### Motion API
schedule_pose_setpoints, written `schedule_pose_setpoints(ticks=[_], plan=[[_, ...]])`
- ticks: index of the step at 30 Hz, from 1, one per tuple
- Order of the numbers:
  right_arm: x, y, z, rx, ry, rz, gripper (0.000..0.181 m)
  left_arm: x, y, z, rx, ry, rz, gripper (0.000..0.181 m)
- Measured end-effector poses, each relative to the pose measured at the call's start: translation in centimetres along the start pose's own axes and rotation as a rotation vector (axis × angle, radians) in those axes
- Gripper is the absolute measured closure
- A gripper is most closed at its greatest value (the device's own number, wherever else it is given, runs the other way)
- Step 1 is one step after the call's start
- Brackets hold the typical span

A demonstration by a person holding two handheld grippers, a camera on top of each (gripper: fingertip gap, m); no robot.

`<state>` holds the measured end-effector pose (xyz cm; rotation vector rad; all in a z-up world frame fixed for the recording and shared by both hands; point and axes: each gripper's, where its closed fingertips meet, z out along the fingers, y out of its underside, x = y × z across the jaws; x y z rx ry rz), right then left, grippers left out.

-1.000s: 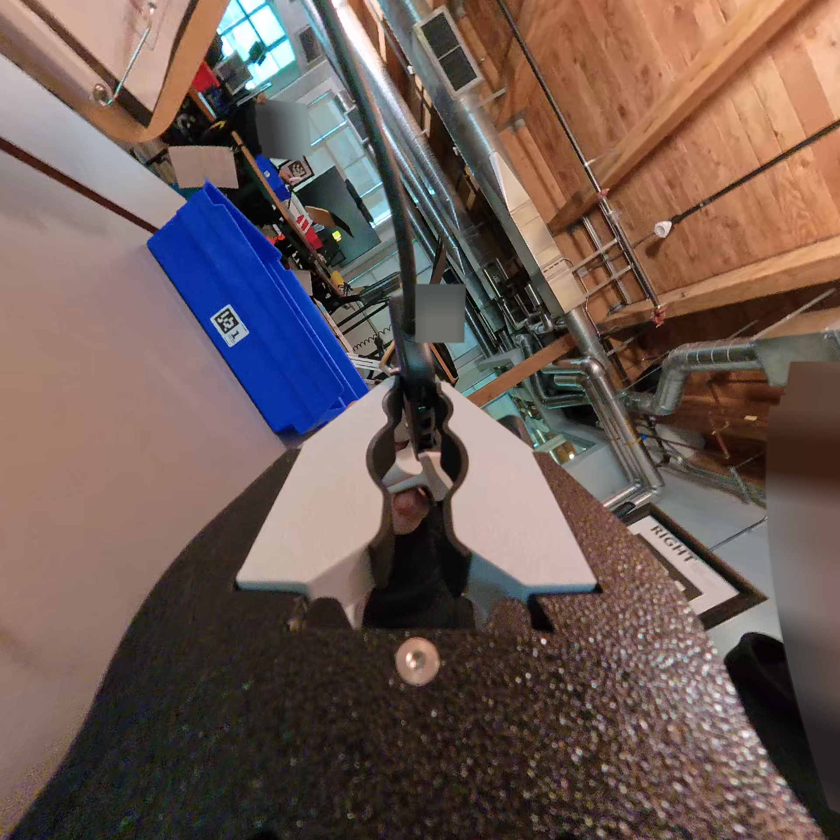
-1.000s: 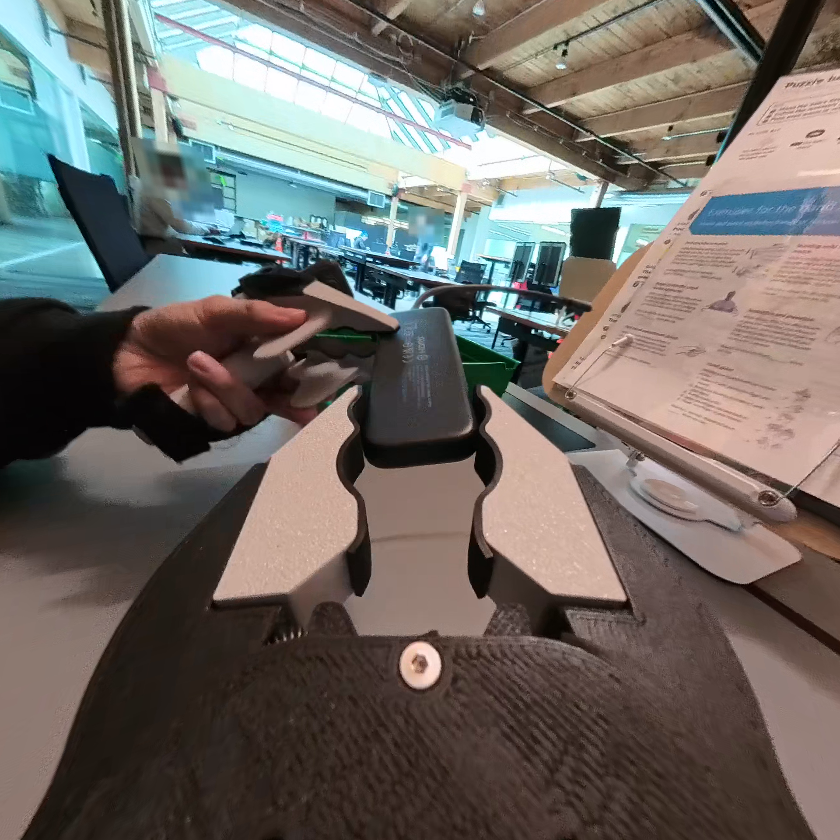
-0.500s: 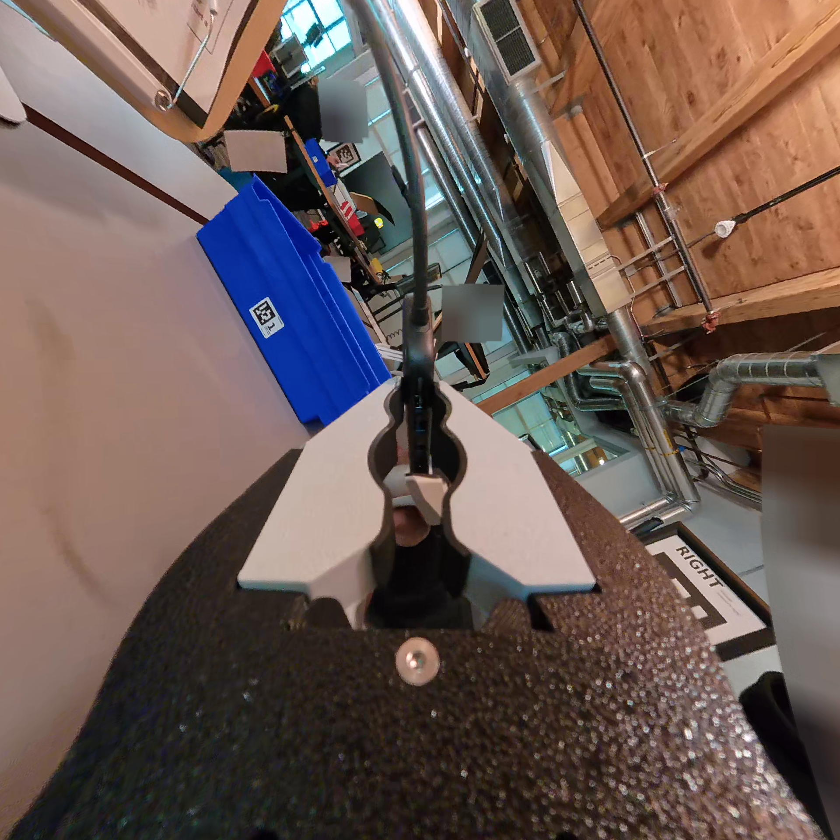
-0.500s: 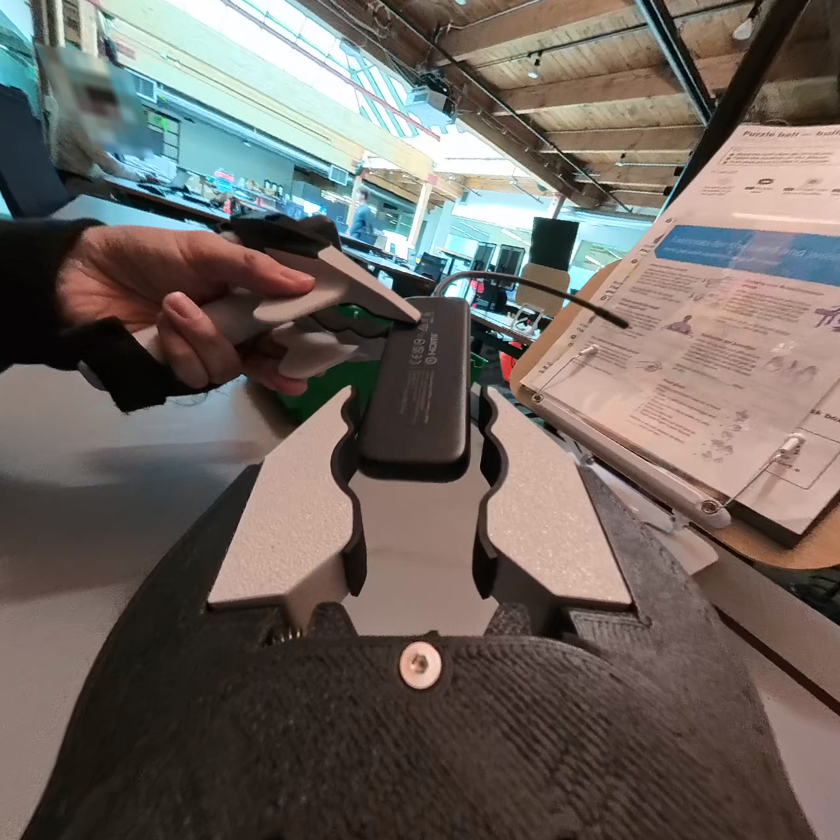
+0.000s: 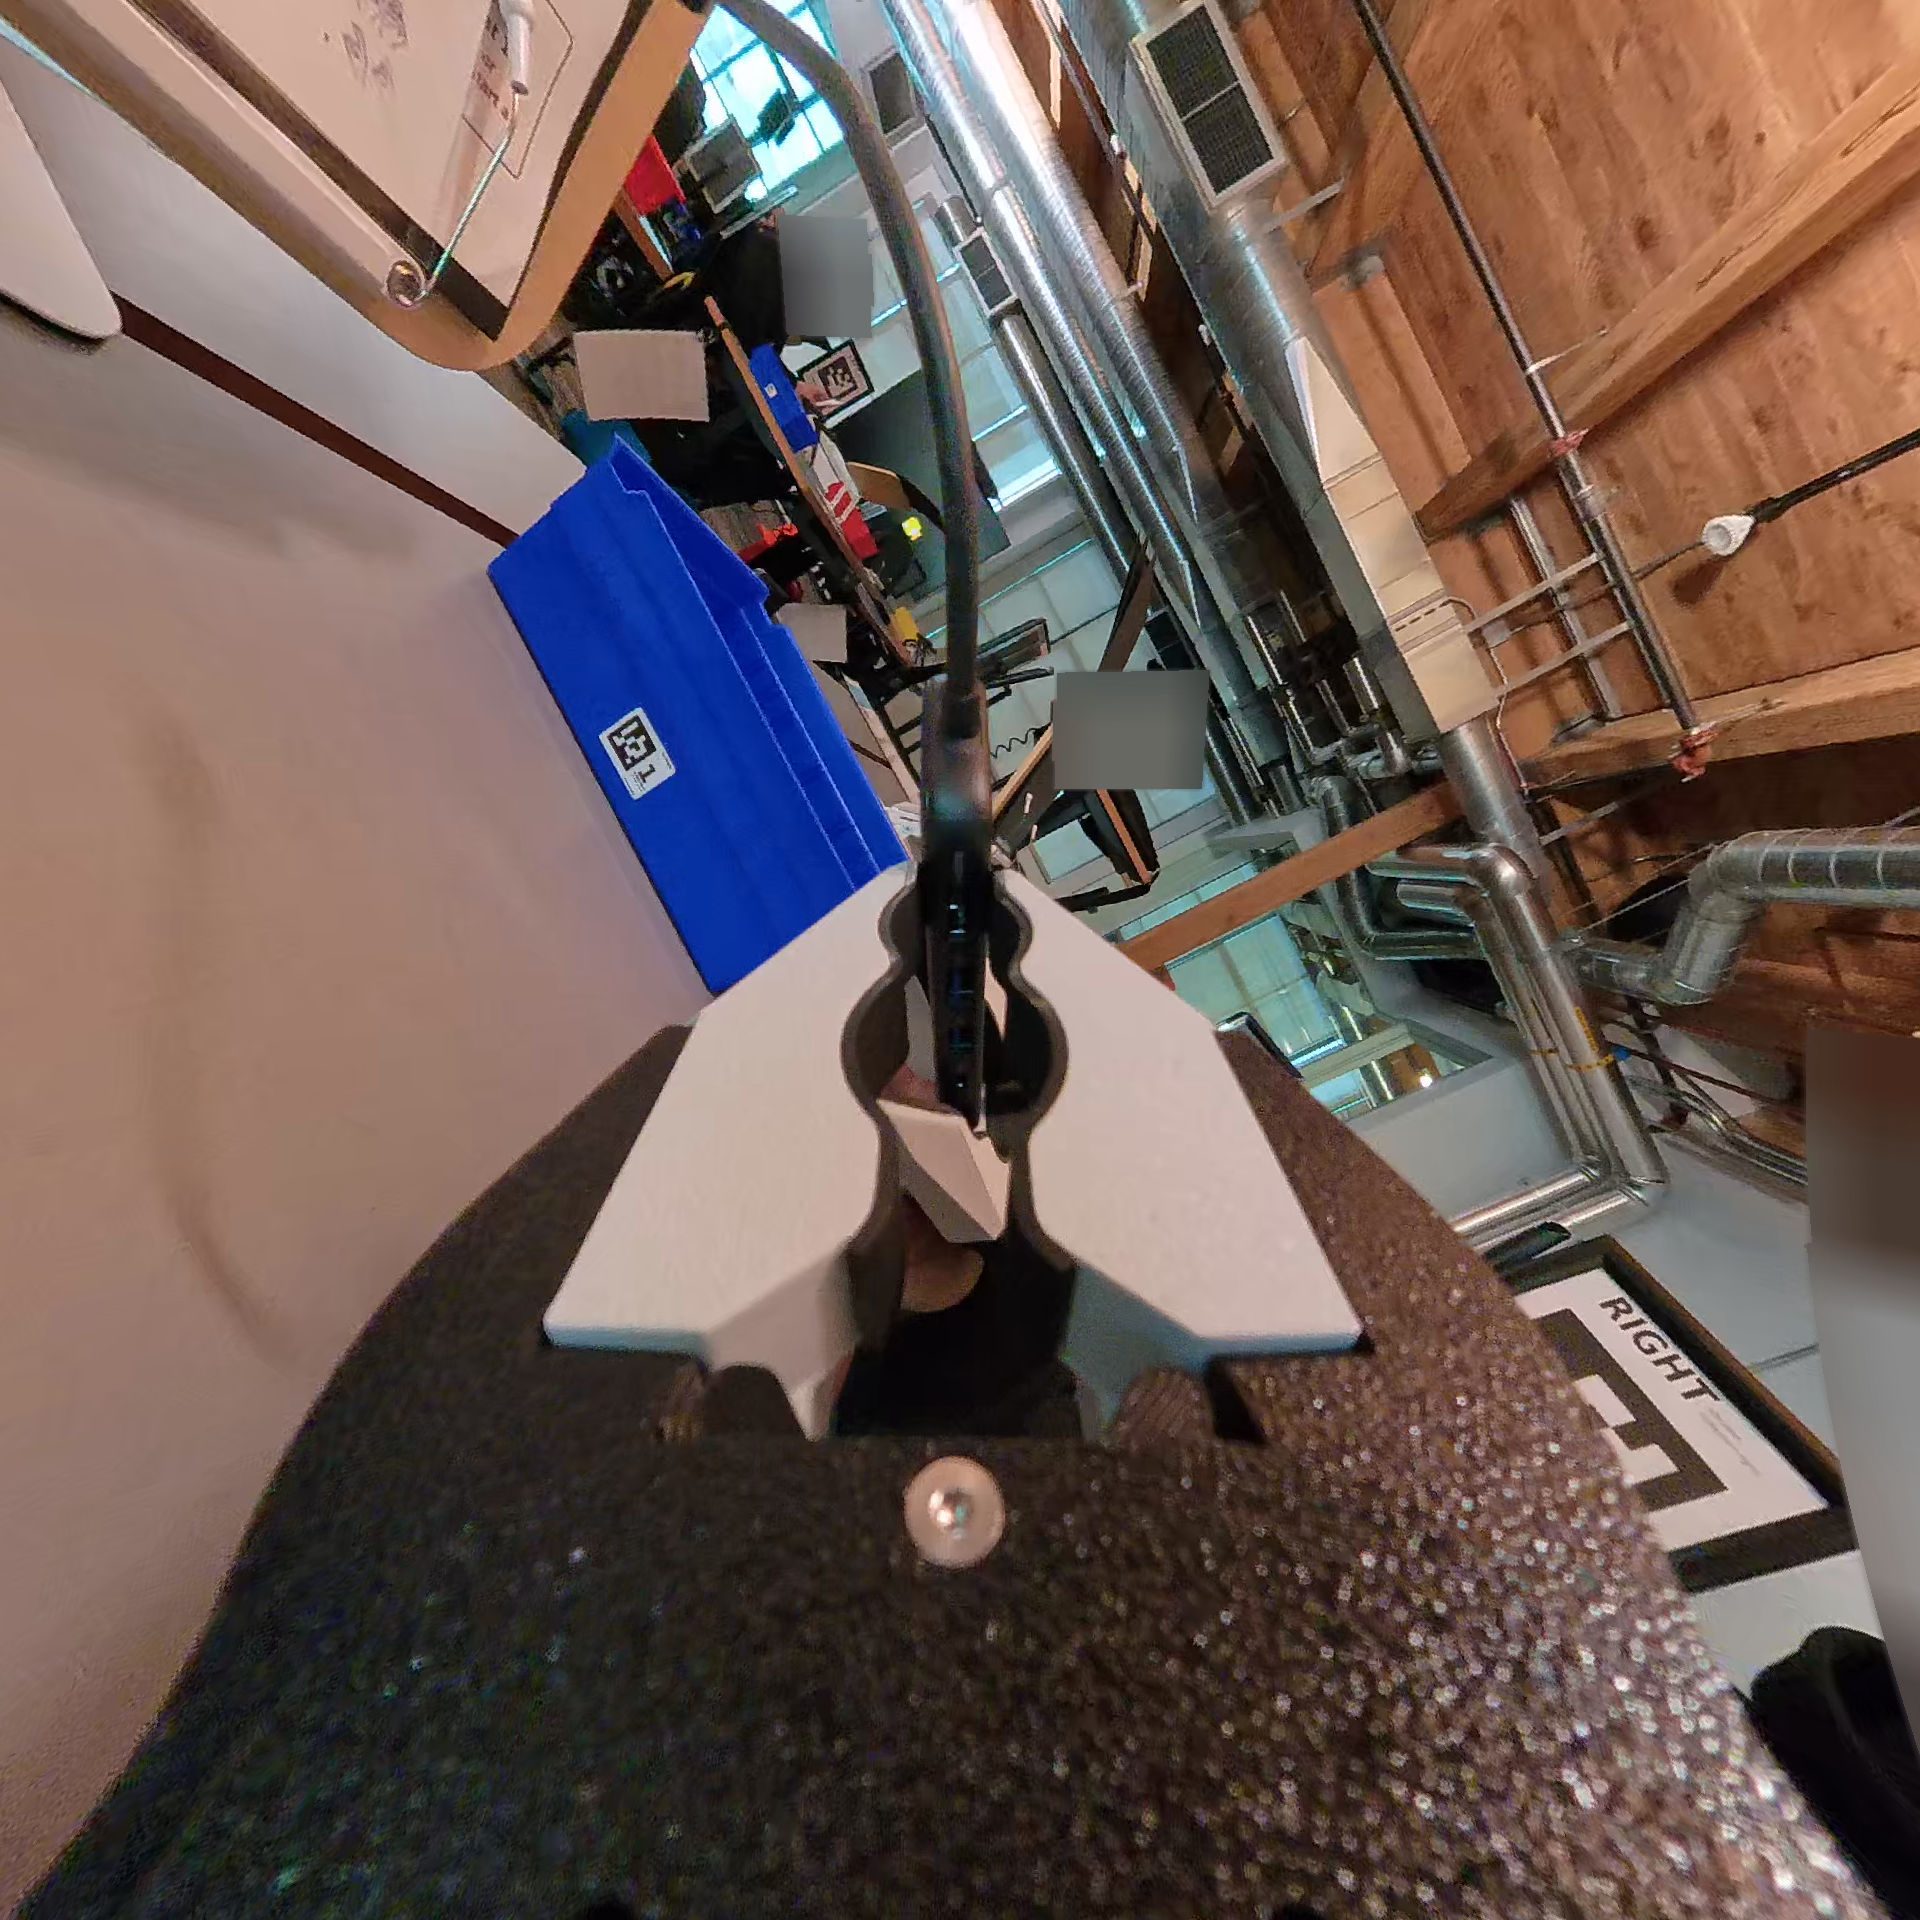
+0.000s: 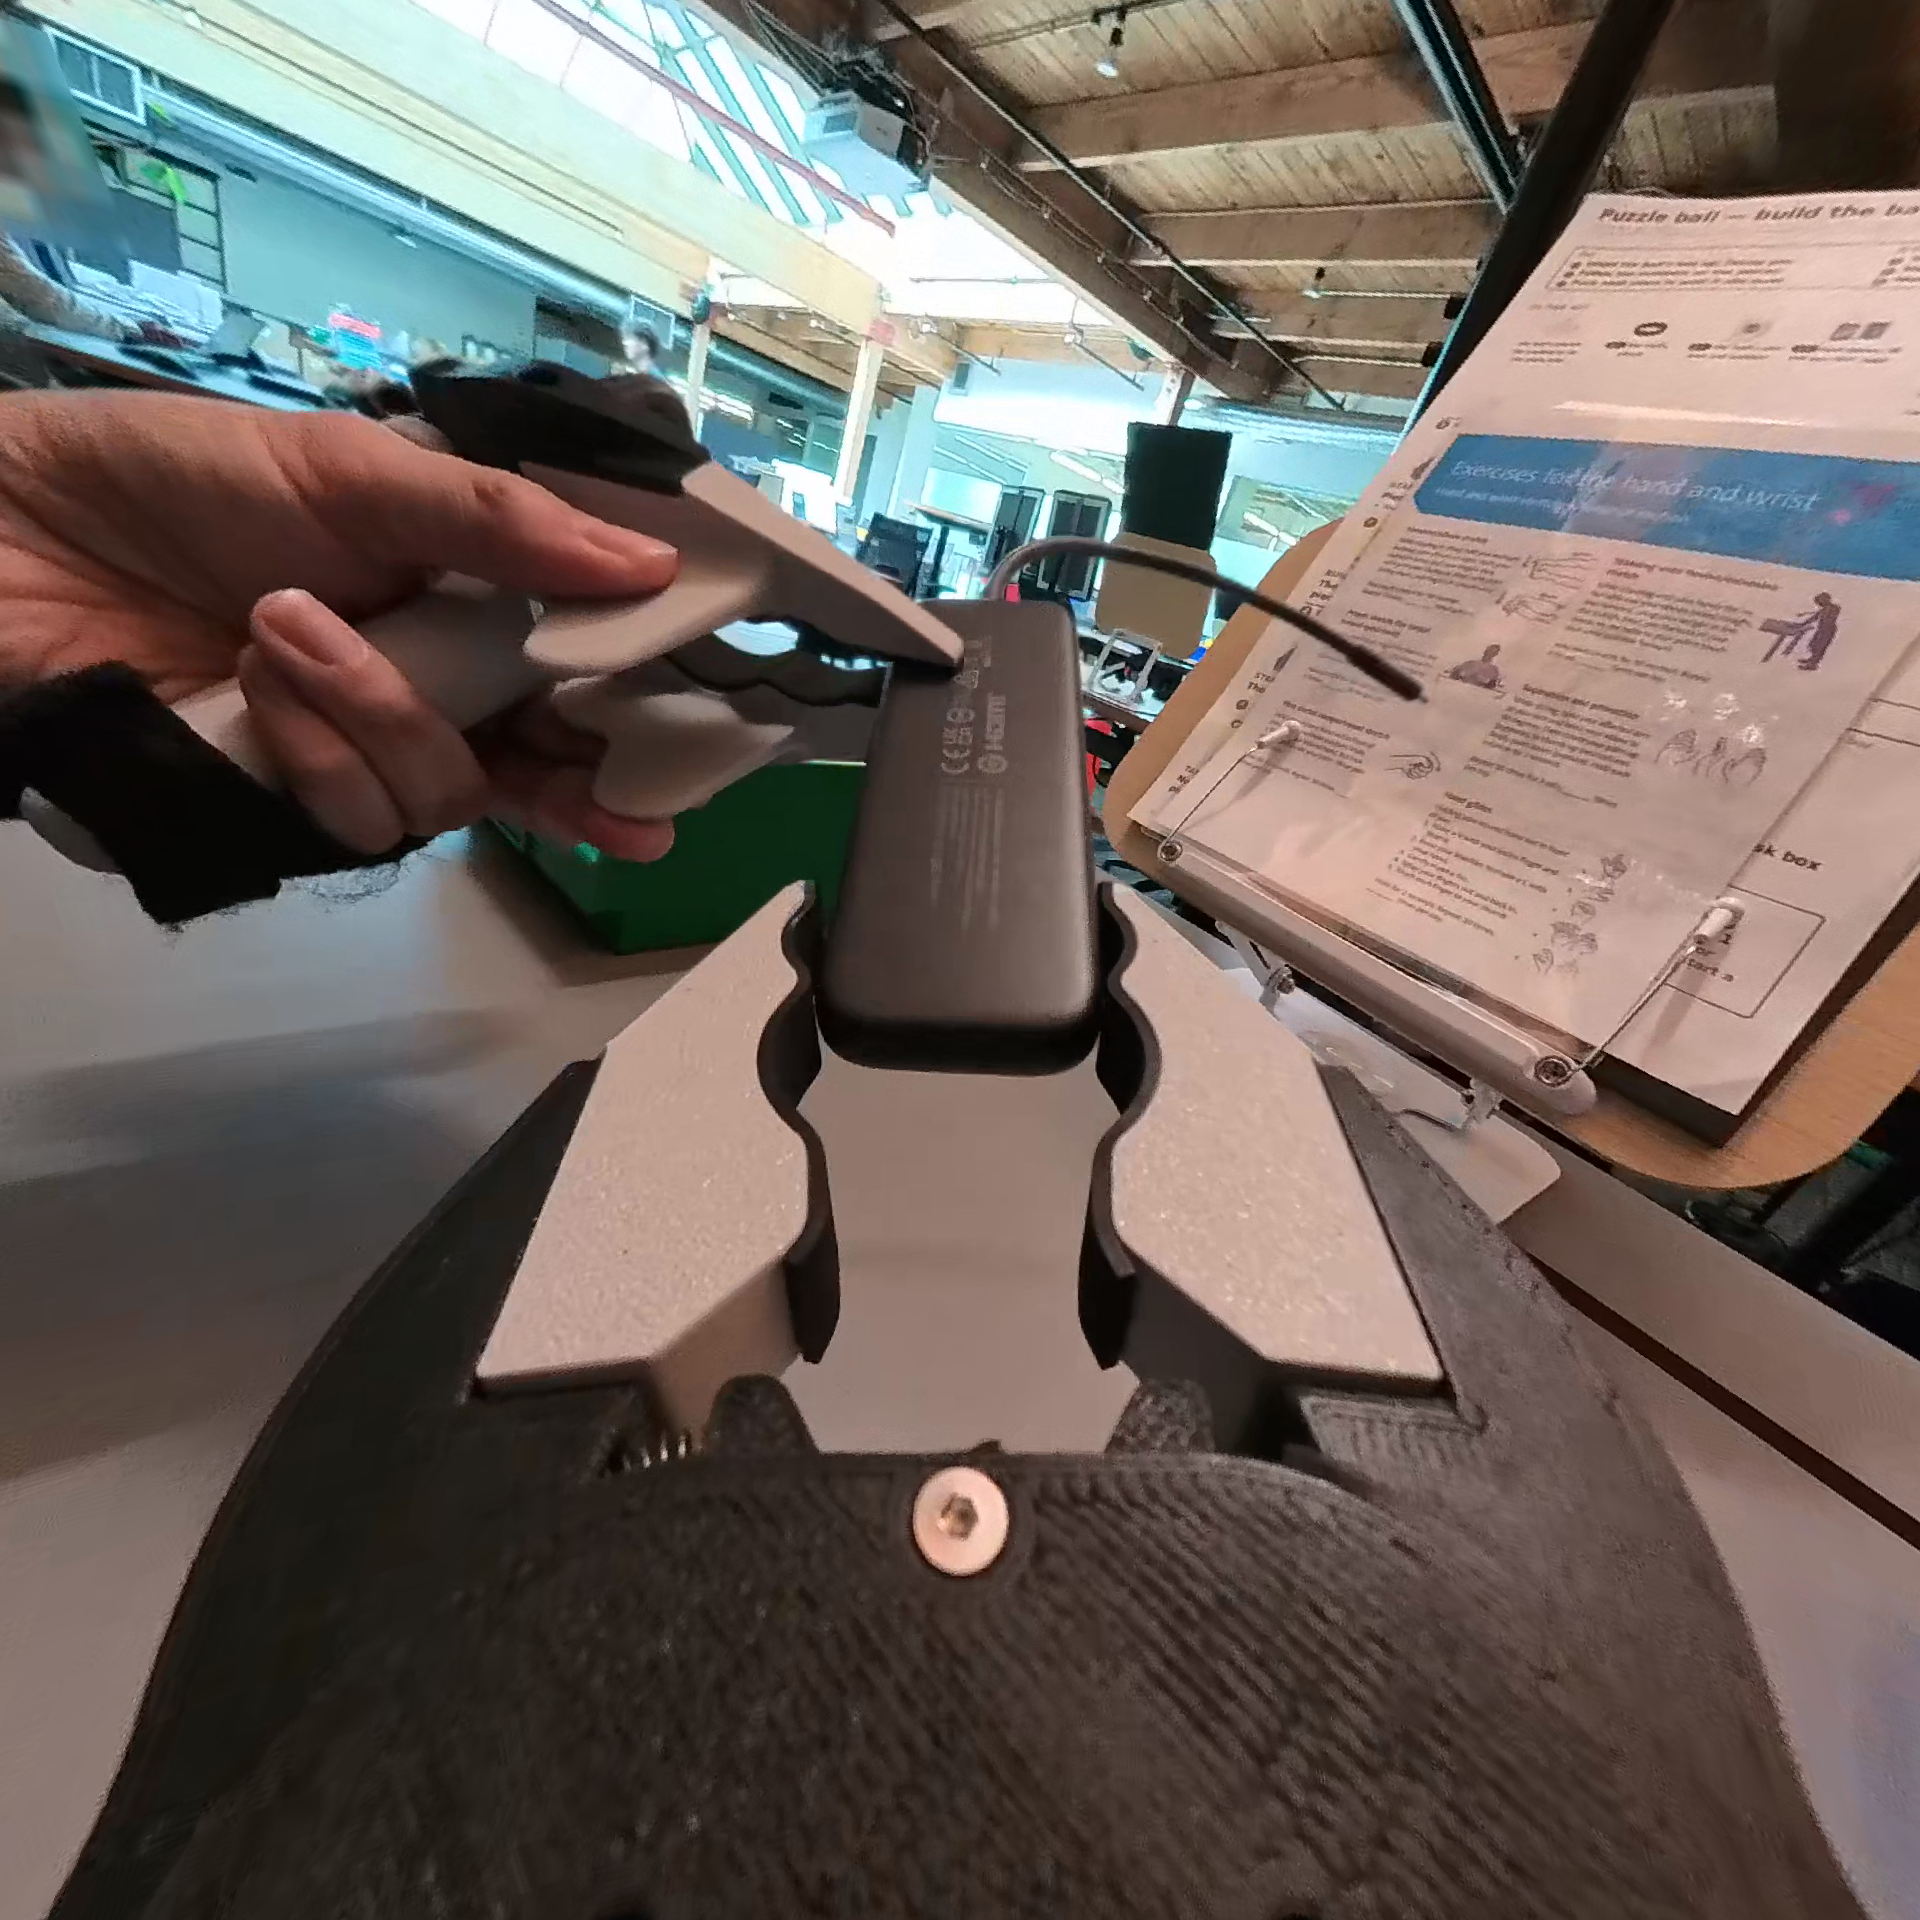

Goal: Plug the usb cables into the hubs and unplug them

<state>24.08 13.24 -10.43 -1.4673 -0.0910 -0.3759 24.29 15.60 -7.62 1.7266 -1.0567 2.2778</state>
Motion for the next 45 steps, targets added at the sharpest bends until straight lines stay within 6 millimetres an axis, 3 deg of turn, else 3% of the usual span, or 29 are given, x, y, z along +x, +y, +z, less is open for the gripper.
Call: schedule_pose_setpoints(ticks=[3,7,13,19,24,27,30,31,33,35,39,44,45], plan=[[0.5,-0.8,-0.4,0.041,0.041,-0.027,0.132,0.3,0.0,0.4,-0.001,0.002,0.001,0.172],[1.1,-0.2,-0.2,0.012,0.077,0.008,0.130,0.1,0.0,0.7,0.011,-0.008,-0.004,0.173],[1.3,-1.7,-0.7,0.048,0.078,0.036,0.130,0.6,0.1,1.0,-0.003,0.022,0.025,0.170],[1.6,-2.3,-1.1,0.093,0.052,0.115,0.131,0.7,0.8,1.3,-0.026,-0.033,0.186,0.142],[1.4,-1.9,-1.0,0.080,0.034,0.099,0.131,0.2,1.9,1.6,-0.081,0.008,0.129,0.158],[1.0,-0.5,-0.4,0.014,0.013,0.081,0.131,0.3,1.8,1.4,-0.061,0.047,0.175,0.170],[0.7,0.7,0.0,-0.035,-0.001,0.044,0.127,-0.6,0.8,1.0,-0.067,-0.104,0.440,0.172],[0.9,0.3,-0.1,-0.017,0.001,0.062,0.114,-1.2,0.3,0.7,-0.090,-0.209,0.601,0.172],[1.4,-1.4,-0.5,0.063,-0.001,0.148,0.107,-2.3,-0.3,0.0,-0.174,-0.435,0.947,0.172],[1.1,-2.8,-0.7,0.119,-0.065,0.247,0.106,-2.3,0.0,0.0,-0.245,-0.575,1.232,0.172],[1.6,-3.1,-0.3,0.142,-0.074,0.395,0.116,-2.0,1.3,1.0,-0.262,-0.732,1.676,0.172],[1.5,-1.9,-0.2,0.086,-0.063,0.385,0.120,-2.3,2.6,1.8,-0.240,-0.826,1.934,0.172],[1.4,-2.0,-0.3,0.097,-0.067,0.377,0.127,-2.2,2.5,1.8,-0.226,-0.847,1.968,0.173]])
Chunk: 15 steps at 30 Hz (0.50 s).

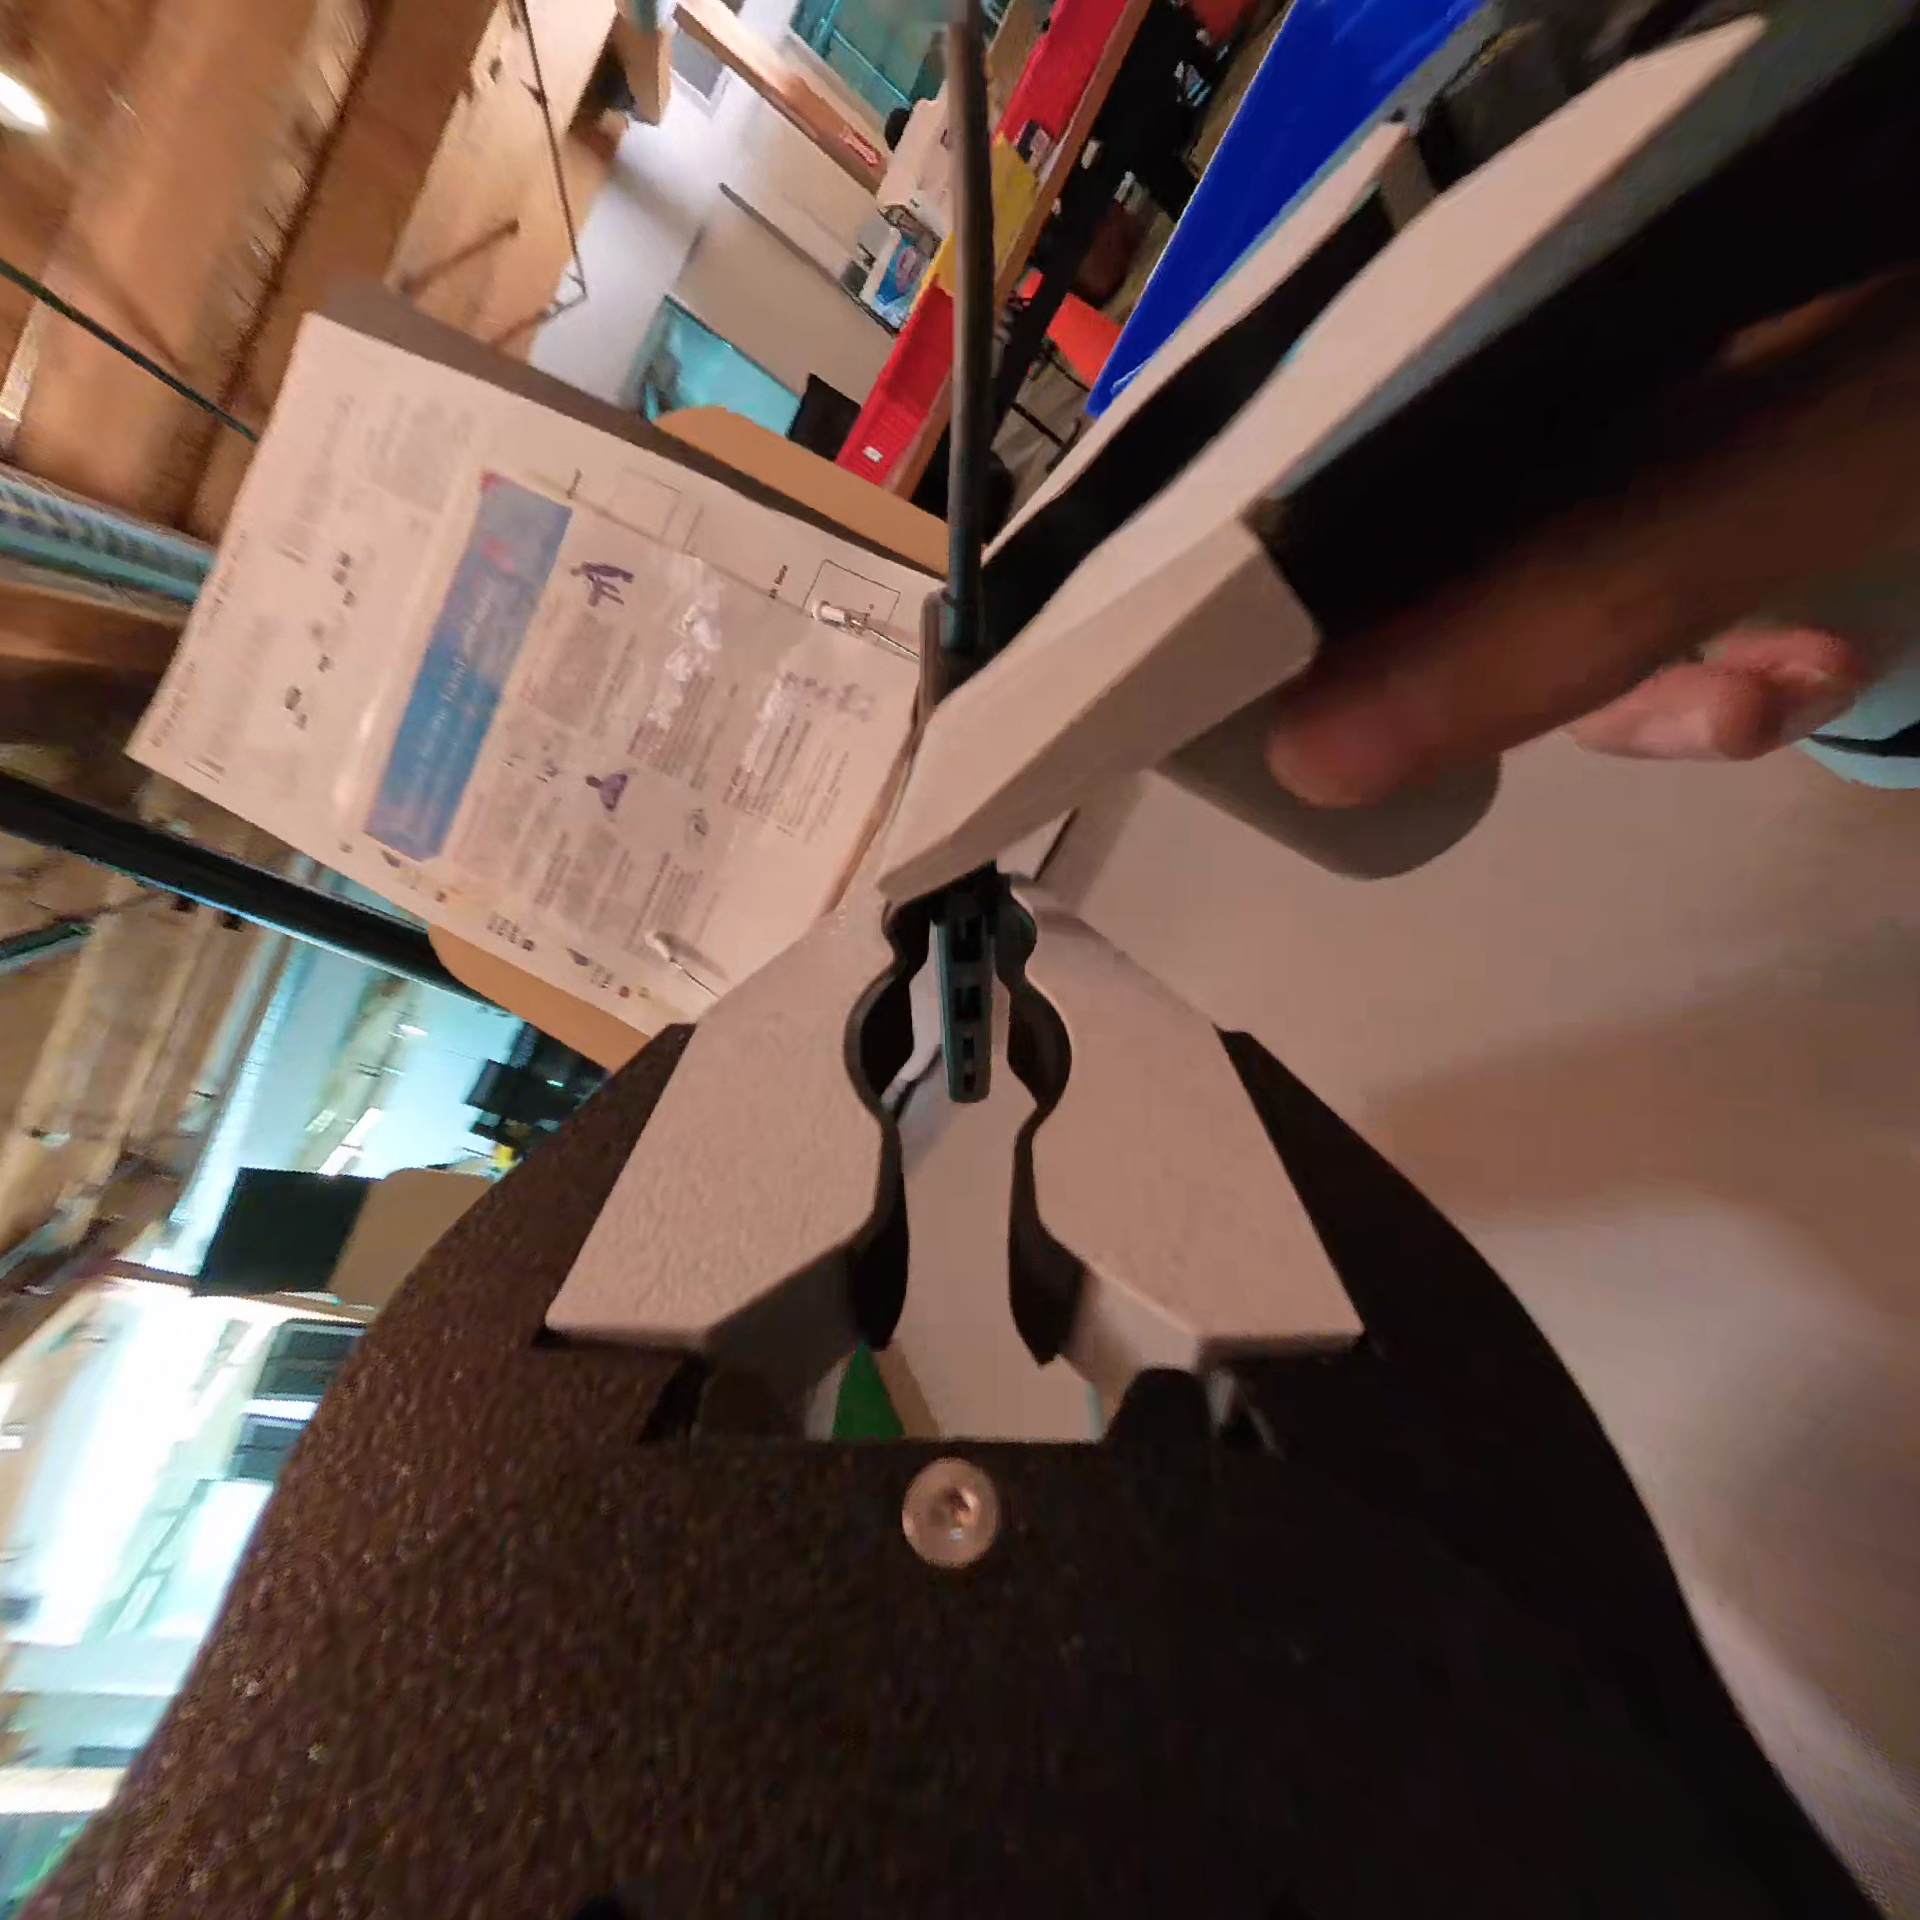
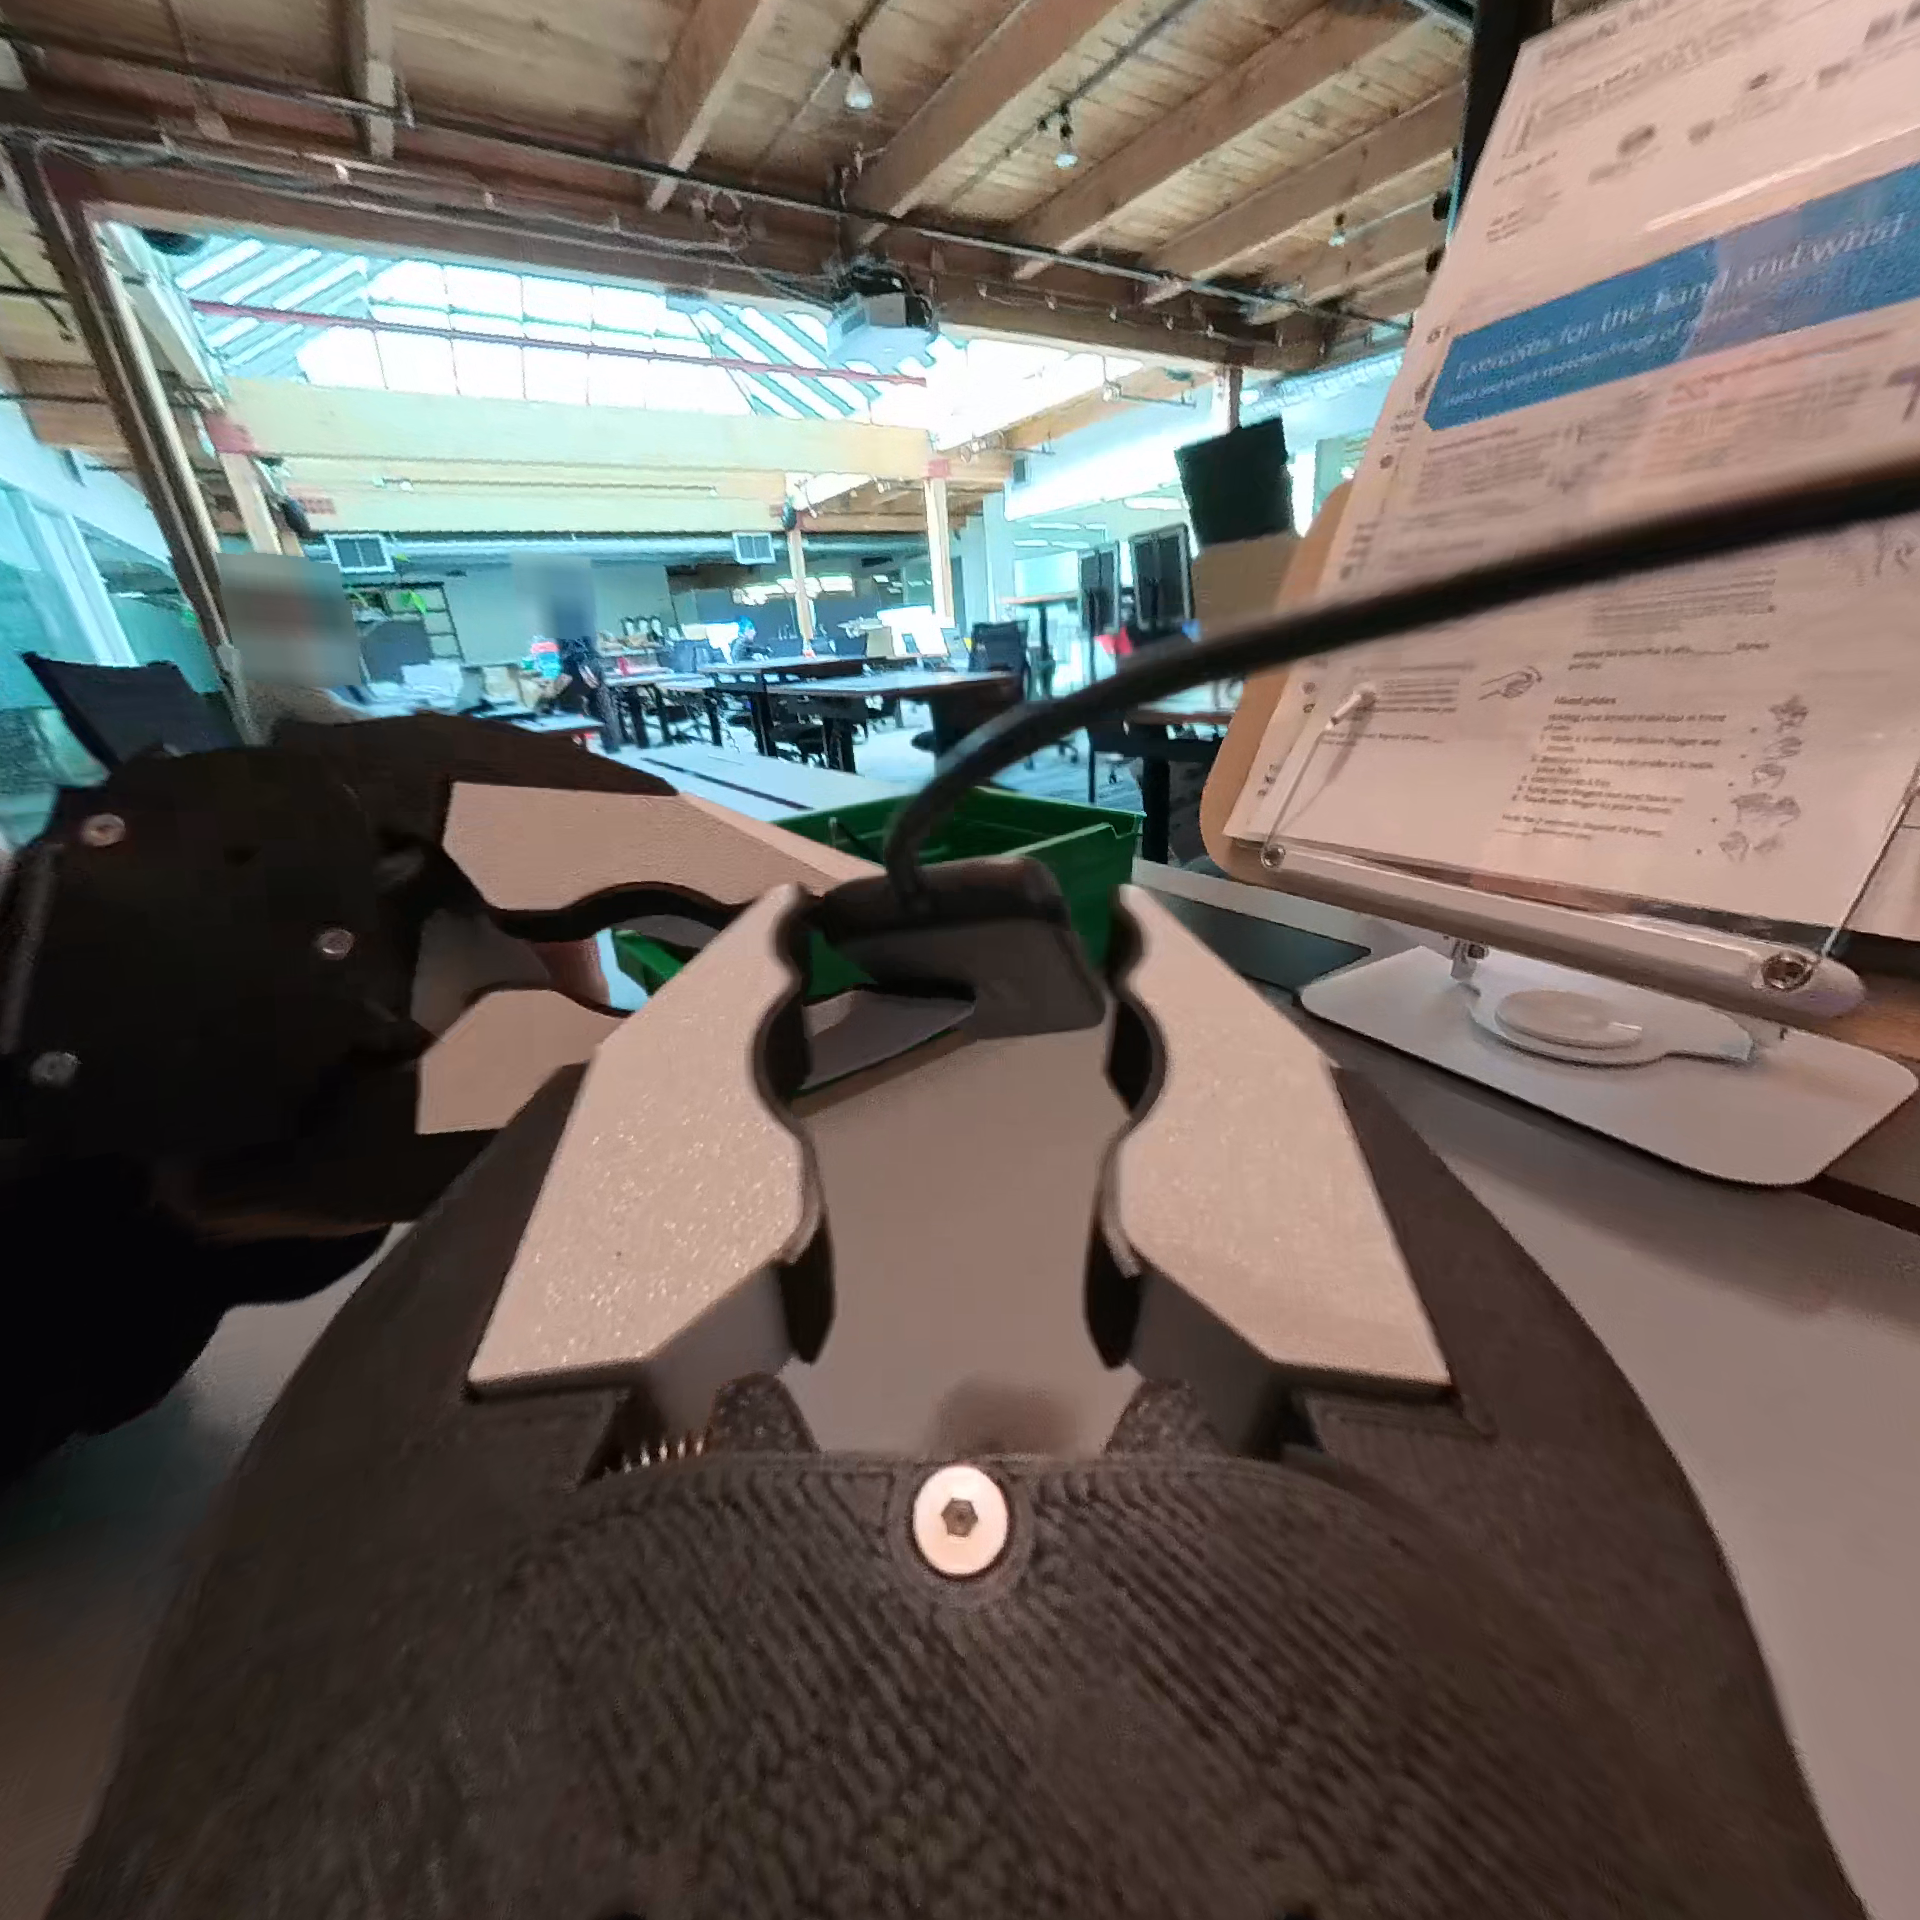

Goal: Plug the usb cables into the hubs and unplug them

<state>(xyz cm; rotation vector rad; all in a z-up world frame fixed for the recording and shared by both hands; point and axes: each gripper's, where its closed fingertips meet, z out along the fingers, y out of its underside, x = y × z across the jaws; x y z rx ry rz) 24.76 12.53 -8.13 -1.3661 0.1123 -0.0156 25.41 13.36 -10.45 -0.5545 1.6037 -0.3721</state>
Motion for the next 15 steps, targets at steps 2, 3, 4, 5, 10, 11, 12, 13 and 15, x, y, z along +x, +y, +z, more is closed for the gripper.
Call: schedule_pose_setpoints(ticks=[2,3,4,5,10,11,12,13,15], plan=[[-0.1,-0.5,-0.2,0.027,0.002,-0.015,0.136,-0.2,-0.4,0.0,0.022,-0.026,0.022,0.172],[-0.1,-0.6,-0.2,0.025,0.000,-0.022,0.136,-0.3,-0.6,-0.1,0.046,-0.023,-0.001,0.172],[-0.1,-1.0,-0.4,0.034,-0.008,-0.017,0.136,-0.5,-1.0,-0.2,0.085,-0.022,-0.053,0.172],[0.0,-1.6,-0.6,0.066,-0.015,0.005,0.136,-0.9,-1.2,-0.5,0.117,-0.018,-0.130,0.165],[2.5,-4.8,-3.0,0.318,-0.060,0.307,0.136,-1.3,-1.2,-2.3,0.260,0.253,-1.061,0.116],[2.5,-5.3,-3.4,0.358,-0.104,0.361,0.136,-1.0,-1.3,-2.4,0.299,0.359,-1.280,0.117],[2.4,-5.7,-3.7,0.394,-0.139,0.403,0.137,-0.5,-1.3,-2.3,0.317,0.465,-1.463,0.118],[2.4,-6.0,-3.8,0.426,-0.146,0.428,0.137,0.0,-1.7,-2.3,0.345,0.582,-1.608,0.119],[1.4,-6.1,-3.7,0.444,-0.197,0.432,0.137,-0.2,-2.9,-2.6,0.447,0.810,-1.856,0.117]])
